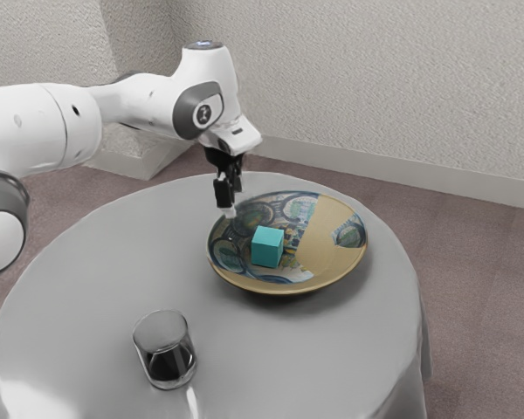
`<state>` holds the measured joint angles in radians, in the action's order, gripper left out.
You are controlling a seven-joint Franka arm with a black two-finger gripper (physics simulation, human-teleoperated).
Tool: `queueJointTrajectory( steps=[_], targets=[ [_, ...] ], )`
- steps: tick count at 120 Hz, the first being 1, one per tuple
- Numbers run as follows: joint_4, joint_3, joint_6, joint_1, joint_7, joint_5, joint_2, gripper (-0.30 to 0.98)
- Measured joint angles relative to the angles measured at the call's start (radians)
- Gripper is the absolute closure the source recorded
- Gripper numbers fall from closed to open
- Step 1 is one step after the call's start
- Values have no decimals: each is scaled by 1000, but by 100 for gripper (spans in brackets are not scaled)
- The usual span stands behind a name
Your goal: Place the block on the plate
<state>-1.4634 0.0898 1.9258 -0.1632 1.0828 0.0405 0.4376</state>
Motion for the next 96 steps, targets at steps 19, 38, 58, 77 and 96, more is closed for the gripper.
queueJointTrajectory(
  steps=[19,38,58,77,96],
  targets=[
    [-78,29,-112,1,-148,-3,-165,1],
    [-87,50,-210,2,-290,-12,-279,0],
    [-87,51,-257,1,-404,-15,-325,0],
    [-86,51,-278,0,-488,-14,-327,0],
    [-86,52,-286,0,-553,-12,-325,0]
  ],
)
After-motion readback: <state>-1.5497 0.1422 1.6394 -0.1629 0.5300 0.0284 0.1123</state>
